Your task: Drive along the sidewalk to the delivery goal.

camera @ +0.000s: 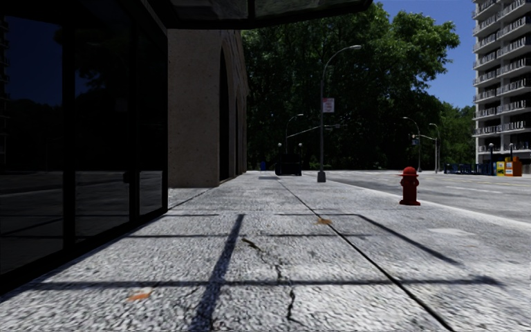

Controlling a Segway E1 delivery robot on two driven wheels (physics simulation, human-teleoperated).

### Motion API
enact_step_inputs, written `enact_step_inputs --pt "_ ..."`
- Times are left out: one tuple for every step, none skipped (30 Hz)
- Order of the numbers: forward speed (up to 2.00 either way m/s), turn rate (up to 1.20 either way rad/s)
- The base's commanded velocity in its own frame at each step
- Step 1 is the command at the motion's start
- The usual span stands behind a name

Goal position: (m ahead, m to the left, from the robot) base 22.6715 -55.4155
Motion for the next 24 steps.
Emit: enact_step_inputs --pt "2.00 0.00" --pt "2.00 0.00" --pt "2.00 0.00" --pt "2.00 0.00" --pt "2.00 0.00" --pt "2.00 0.00" --pt "2.00 0.00" --pt "2.00 0.00" --pt "2.00 0.00" --pt "2.00 0.00" --pt "2.00 0.00" --pt "2.00 0.00" --pt "2.00 0.00" --pt "2.00 0.00" --pt "2.00 0.00" --pt "2.00 0.00" --pt "2.00 0.00" --pt "2.00 0.00" --pt "2.00 0.00" --pt "2.00 0.00" --pt "2.00 0.00" --pt "2.00 0.00" --pt "2.00 0.00" --pt "2.00 0.00"
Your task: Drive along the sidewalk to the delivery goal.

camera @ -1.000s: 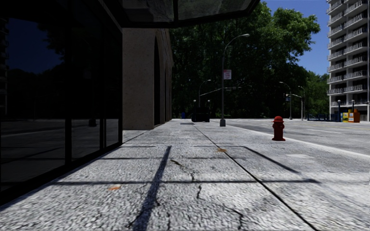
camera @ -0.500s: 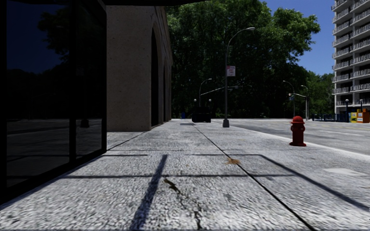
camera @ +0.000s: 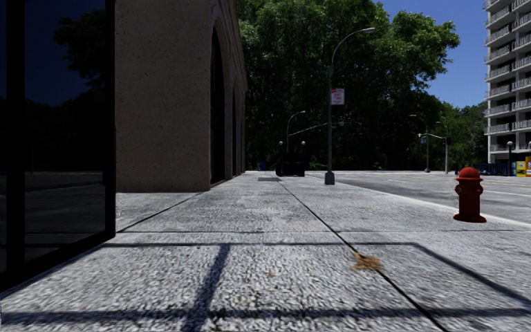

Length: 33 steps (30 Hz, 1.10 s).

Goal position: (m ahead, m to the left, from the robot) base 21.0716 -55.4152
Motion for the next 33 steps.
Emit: enact_step_inputs --pt "2.00 0.00" --pt "2.00 0.00" --pt "2.00 0.00" --pt "2.00 0.00" --pt "2.00 0.00" --pt "2.00 0.00" --pt "2.00 0.00" --pt "2.00 0.00" --pt "2.00 0.00" --pt "2.00 0.00" --pt "2.00 0.00" --pt "2.00 0.00" --pt "2.00 0.00" --pt "2.00 0.00" --pt "2.00 0.00" --pt "2.00 0.00" --pt "2.00 0.00" --pt "2.00 0.00" --pt "2.00 0.00" --pt "2.00 0.00" --pt "2.00 0.00" --pt "2.00 0.00" --pt "2.00 0.00" --pt "2.00 0.00" --pt "2.00 0.00" --pt "2.00 0.00" --pt "2.00 0.00" --pt "2.00 0.00" --pt "2.00 0.00" --pt "2.00 0.00" --pt "2.00 0.00" --pt "2.00 0.00" --pt "2.00 0.00"
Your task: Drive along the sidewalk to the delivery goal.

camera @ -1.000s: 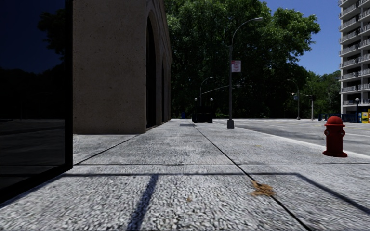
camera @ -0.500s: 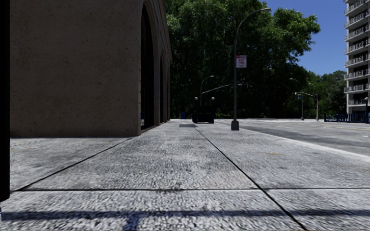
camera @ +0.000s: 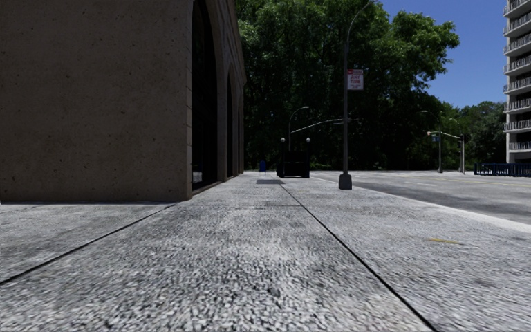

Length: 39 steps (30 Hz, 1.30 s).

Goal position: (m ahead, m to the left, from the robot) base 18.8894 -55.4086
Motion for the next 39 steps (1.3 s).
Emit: enact_step_inputs --pt "2.00 0.00" --pt "2.00 0.00" --pt "2.00 0.00" --pt "2.00 0.00" --pt "2.00 0.00" --pt "2.00 0.00" --pt "2.00 0.00" --pt "2.00 0.00" --pt "2.00 0.00" --pt "2.00 0.00" --pt "2.00 0.00" --pt "2.00 0.00" --pt "2.00 0.00" --pt "2.00 0.00" --pt "2.00 0.00" --pt "2.00 0.00" --pt "2.00 0.00" --pt "2.00 0.00" --pt "2.00 0.00" --pt "2.00 0.00" --pt "2.00 0.00" --pt "2.00 0.00" --pt "2.00 0.00" --pt "2.00 0.00" --pt "2.00 0.00" --pt "2.00 0.00" --pt "2.00 0.00" --pt "2.00 0.00" --pt "2.00 0.00" --pt "2.00 0.00" --pt "2.00 0.00" --pt "2.00 0.00" --pt "2.00 0.00" --pt "2.00 0.00" --pt "2.00 0.00" --pt "2.00 0.00" --pt "2.00 0.00" --pt "2.00 0.00" --pt "2.00 0.00"
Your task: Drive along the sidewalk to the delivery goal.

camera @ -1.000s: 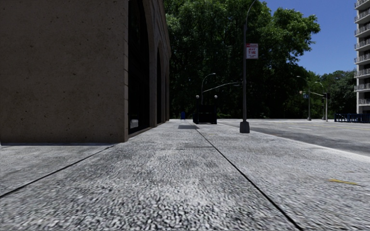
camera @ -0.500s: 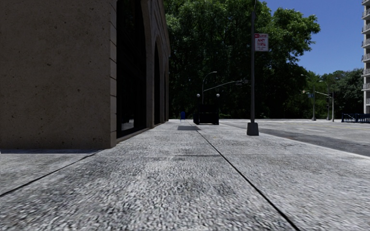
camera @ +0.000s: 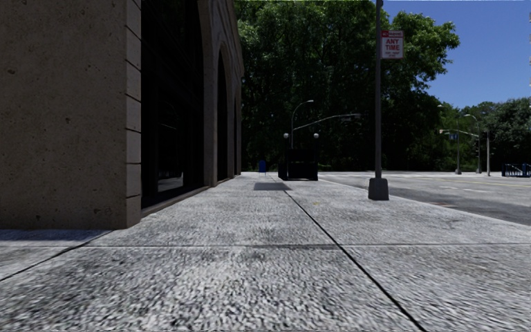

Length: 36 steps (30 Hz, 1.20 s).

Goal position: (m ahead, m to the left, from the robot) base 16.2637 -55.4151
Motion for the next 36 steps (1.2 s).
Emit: enact_step_inputs --pt "2.00 0.00" --pt "2.00 0.00" --pt "2.00 0.00" --pt "2.00 0.00" --pt "2.00 0.00" --pt "2.00 0.00" --pt "2.00 0.00" --pt "2.00 0.00" --pt "2.00 0.00" --pt "2.00 0.00" --pt "2.00 0.00" --pt "2.00 0.00" --pt "2.00 0.00" --pt "2.00 0.00" --pt "2.00 0.00" --pt "2.00 0.00" --pt "2.00 0.00" --pt "2.00 0.00" --pt "2.00 0.00" --pt "2.00 0.00" --pt "2.00 0.00" --pt "2.00 0.00" --pt "2.00 0.00" --pt "2.00 0.00" --pt "2.00 0.00" --pt "2.00 0.00" --pt "2.00 0.00" --pt "2.00 0.00" --pt "2.00 0.00" --pt "2.00 0.00" --pt "2.00 0.00" --pt "2.00 0.00" --pt "2.00 0.00" --pt "2.00 0.00" --pt "2.00 0.00" --pt "2.00 0.00"
